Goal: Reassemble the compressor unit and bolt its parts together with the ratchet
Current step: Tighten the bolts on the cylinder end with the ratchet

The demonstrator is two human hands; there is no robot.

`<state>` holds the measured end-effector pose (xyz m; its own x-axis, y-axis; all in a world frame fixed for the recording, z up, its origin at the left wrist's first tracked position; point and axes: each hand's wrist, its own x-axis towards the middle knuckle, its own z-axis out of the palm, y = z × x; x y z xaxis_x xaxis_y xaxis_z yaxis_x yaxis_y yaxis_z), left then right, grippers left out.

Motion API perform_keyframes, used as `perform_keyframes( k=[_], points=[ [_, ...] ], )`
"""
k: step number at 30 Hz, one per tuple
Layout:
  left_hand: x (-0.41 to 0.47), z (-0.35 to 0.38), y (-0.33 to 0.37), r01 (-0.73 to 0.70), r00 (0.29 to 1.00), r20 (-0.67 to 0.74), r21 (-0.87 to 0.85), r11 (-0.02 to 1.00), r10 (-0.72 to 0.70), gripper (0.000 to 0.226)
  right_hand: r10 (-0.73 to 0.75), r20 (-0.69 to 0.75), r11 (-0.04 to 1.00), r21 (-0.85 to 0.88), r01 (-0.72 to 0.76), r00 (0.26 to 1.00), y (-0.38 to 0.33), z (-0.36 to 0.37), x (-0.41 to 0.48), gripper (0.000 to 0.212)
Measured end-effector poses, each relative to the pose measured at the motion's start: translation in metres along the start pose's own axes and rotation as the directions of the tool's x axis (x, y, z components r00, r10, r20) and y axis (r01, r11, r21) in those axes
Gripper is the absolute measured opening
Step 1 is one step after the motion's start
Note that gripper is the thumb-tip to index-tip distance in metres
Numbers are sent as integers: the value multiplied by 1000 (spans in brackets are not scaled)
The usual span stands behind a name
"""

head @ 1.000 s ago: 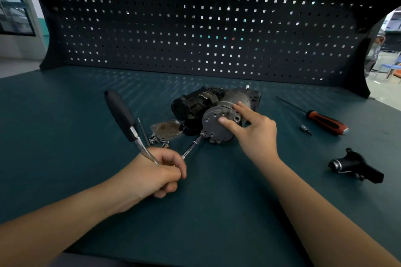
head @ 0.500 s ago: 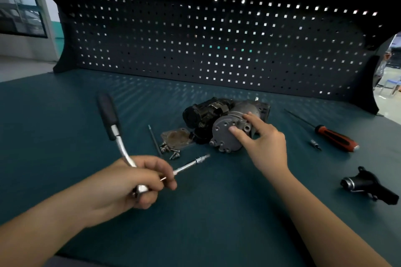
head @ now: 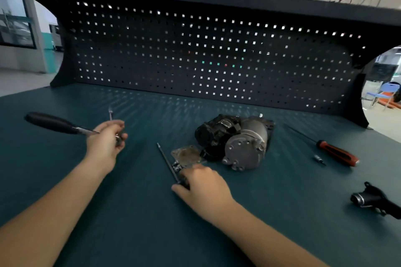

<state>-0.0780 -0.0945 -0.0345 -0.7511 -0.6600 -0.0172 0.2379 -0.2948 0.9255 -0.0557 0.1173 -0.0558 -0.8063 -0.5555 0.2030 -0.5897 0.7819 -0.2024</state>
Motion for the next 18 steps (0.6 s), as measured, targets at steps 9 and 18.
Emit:
perform_keyframes(
  k=[9,18],
  points=[
    [9,-5,-11,186,965,196,-49,981,-173,25,-237,-73,970,-75,231,969,-3,-4,-6,32],
    [25,-6,-29,270,931,261,-22,963,-256,22,-53,-81,614,783,97,995,-12,-27,-46,15]
  ],
)
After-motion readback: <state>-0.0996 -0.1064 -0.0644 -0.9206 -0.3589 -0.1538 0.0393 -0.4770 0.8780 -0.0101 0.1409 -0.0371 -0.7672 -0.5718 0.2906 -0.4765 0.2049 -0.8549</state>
